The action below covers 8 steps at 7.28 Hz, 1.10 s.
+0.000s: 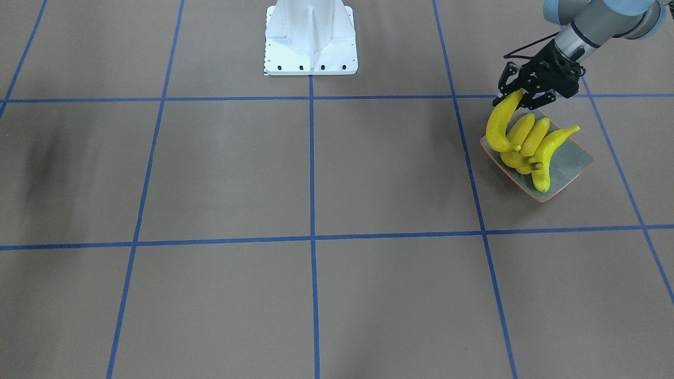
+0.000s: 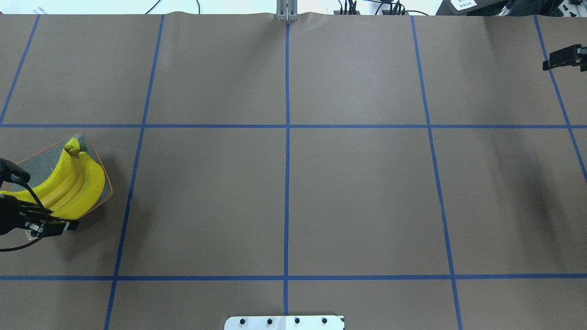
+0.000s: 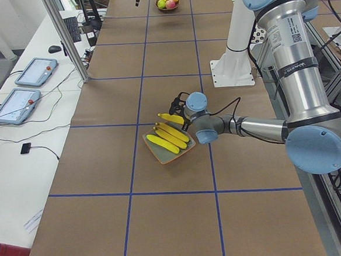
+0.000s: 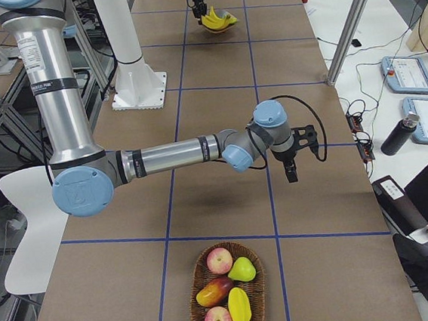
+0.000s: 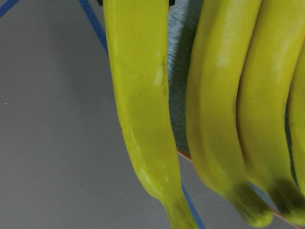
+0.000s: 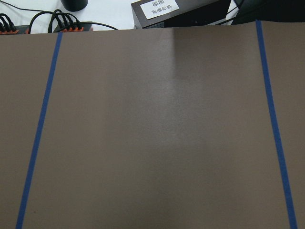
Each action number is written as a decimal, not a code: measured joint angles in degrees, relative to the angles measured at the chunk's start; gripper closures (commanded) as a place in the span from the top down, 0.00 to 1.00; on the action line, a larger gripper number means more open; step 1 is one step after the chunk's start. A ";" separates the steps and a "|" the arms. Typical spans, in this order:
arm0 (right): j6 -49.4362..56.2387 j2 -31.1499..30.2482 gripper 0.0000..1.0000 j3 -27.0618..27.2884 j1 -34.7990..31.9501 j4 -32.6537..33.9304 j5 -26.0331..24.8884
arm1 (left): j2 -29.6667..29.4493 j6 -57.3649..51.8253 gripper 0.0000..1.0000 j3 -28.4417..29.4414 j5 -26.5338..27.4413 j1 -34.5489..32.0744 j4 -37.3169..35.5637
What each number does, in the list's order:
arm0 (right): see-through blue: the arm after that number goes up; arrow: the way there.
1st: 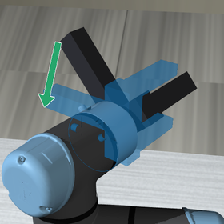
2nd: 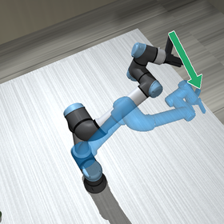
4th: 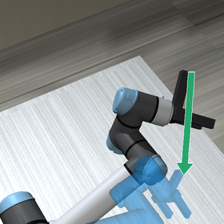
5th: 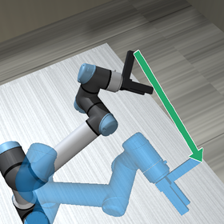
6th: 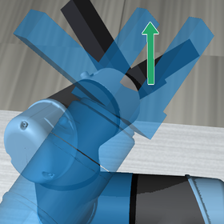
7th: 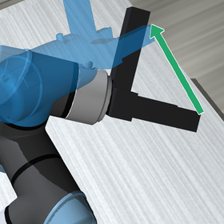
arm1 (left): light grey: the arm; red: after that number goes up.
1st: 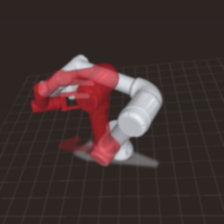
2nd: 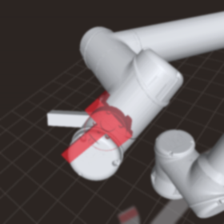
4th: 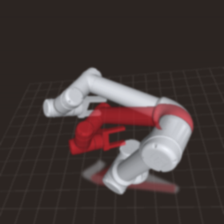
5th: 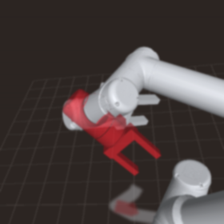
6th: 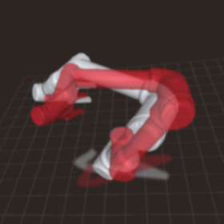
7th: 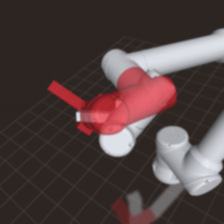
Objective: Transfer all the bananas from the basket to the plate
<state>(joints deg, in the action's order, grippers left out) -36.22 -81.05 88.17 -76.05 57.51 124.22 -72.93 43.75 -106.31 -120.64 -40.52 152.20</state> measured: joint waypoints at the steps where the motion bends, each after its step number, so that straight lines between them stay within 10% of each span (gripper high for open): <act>1: 0.25 0.00 1.00 -0.13 -0.16 -0.02 0.10 | -0.46 -1.33 0.00 1.18 0.03 0.00 0.01; 2: 0.30 0.01 1.00 -0.16 -0.20 -0.03 0.13 | -0.77 -2.74 0.00 2.11 0.05 -0.01 0.02; 3: 0.29 0.04 1.00 -0.18 -0.22 -0.03 0.14 | -0.88 -3.64 0.21 2.71 0.07 -0.27 0.02; 4: 0.28 0.05 1.00 -0.19 -0.24 -0.03 0.14 | -0.95 -4.63 0.99 3.16 0.19 -0.94 0.02; 8: 0.19 0.00 1.00 -0.20 -0.35 -0.03 0.20 | -2.87 -7.47 1.00 3.56 3.01 -4.55 -0.15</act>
<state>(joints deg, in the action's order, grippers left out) -36.03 -81.05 87.98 -76.40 57.48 124.42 -75.79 36.28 -102.75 -117.63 -45.07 152.05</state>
